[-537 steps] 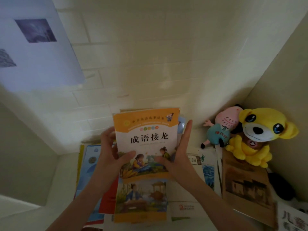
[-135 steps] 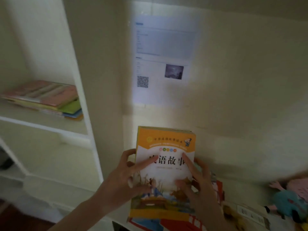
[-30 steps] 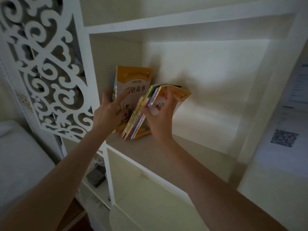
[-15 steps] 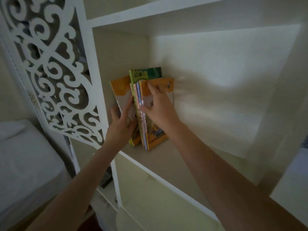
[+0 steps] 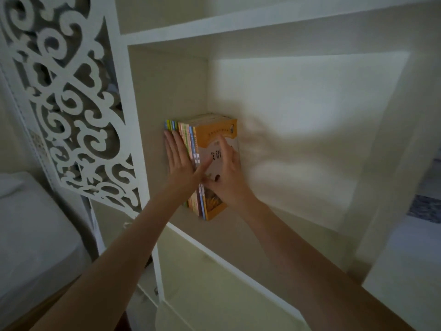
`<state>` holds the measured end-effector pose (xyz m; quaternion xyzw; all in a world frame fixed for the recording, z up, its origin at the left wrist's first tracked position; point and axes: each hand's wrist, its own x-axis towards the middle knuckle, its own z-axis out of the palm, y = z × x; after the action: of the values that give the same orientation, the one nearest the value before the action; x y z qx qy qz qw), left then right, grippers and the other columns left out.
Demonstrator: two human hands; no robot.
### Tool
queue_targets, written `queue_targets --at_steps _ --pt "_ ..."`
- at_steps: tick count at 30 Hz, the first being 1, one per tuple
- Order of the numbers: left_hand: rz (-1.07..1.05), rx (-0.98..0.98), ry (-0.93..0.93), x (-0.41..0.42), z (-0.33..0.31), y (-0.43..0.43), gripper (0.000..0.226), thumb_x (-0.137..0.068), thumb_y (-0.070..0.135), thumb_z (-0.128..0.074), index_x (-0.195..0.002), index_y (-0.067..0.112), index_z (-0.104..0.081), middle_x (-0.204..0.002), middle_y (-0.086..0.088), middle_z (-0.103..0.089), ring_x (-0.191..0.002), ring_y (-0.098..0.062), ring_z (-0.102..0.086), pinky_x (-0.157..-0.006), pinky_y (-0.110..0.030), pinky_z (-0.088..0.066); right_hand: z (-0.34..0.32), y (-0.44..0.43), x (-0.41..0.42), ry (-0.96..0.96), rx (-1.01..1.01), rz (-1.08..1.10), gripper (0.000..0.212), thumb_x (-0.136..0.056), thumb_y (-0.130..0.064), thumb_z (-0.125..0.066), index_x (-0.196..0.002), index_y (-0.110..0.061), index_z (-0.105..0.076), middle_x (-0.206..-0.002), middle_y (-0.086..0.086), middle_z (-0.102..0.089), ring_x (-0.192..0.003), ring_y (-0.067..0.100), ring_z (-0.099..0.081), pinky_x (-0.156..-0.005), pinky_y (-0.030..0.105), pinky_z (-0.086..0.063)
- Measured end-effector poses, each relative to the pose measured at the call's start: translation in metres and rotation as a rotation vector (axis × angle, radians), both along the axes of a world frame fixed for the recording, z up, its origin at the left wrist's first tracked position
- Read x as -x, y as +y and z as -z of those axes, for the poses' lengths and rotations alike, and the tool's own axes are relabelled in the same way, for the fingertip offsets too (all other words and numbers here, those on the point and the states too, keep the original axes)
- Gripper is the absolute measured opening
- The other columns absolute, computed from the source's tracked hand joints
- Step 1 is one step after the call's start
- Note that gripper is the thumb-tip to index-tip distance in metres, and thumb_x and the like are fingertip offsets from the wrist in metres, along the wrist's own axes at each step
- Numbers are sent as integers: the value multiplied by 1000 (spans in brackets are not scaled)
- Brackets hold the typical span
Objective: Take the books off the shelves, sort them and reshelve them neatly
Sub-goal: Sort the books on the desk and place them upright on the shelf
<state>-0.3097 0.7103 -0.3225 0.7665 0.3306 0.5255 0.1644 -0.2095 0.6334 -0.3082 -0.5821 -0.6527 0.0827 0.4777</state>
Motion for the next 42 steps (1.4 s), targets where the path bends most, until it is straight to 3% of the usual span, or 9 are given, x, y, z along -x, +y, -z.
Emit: queue_targets --at_steps 5,11,18,22,25,30,35,38,42 --pt "-69 -36 41 17 5 -4 97 -87 67 -38 -149 11 10 -156 -13 18 -143 -18 16 -116 -37 1 14 -1 7 -53 102 14 109 -79 -13 -76 -151 -32 4 -158 8 2 -147 24 3 -117 45 -14" --pt "-77 -21 158 7 20 -4 94 -89 42 -55 -146 -5 4 -151 -33 6 -142 -42 7 -116 -56 -7 28 -12 21 54 183 19 100 -81 -8 -73 -151 -27 -4 -156 11 2 -146 27 -2 -116 43 -19" --pt "-167 -113 145 7 8 -21 107 -75 57 -60 -149 3 -5 -154 -27 -3 -143 -40 -6 -111 -51 -14 26 -60 15 136 -2 -32 95 -83 -4 -67 -145 -42 -6 -156 3 3 -147 22 -2 -115 45 -28" --pt "6 -263 123 6 1 -56 83 -83 14 -70 -145 24 -16 -153 -21 -7 -142 -29 -11 -112 -31 -18 1 -101 7 159 -140 -14 89 -84 -6 -68 -150 -26 -11 -151 2 -11 -139 7 -20 -107 23 -40" --pt "92 -323 95 7 -5 -93 59 -84 2 -63 -138 13 -40 -145 -18 -22 -134 -9 -25 -104 -4 -24 -16 -150 5 193 -95 -131 83 -87 -5 -66 -148 -26 -15 -150 -6 -12 -133 1 -29 -94 2 -36" --pt "346 -118 -51 13 -12 -207 18 -86 8 -50 -97 18 -59 -104 5 -57 -94 -12 -61 -78 -32 -54 -14 -241 -11 170 -17 -199 69 -88 -11 -67 -140 -39 -31 -143 -21 -31 -119 -2 -51 -95 18 -47" --pt "504 -333 2 2 3 -311 22 -82 6 -47 -79 11 -68 -93 4 -63 -92 -13 -58 -78 -21 -44 0 -353 -53 320 58 -12 52 -87 -8 -66 -129 -32 -49 -128 -15 -57 -104 3 -64 -83 11 -48" --pt "715 -145 -7 -24 37 -354 25 -84 7 -46 -92 17 -67 -95 7 -62 -90 -8 -61 -77 -17 -46 32 -416 -89 406 139 171 50 -83 -24 -71 -123 -47 -52 -123 -14 -61 -109 3 -61 -87 13 -48" --pt "914 139 399 -81 128 -395 42 -88 24 -44 -122 48 -49 -122 24 -46 -107 4 -53 -85 -17 -47 111 -490 -143 378 348 458 59 -75 -43 -66 -128 -55 -43 -135 -29 -41 -124 -6 -44 -96 17 -41"
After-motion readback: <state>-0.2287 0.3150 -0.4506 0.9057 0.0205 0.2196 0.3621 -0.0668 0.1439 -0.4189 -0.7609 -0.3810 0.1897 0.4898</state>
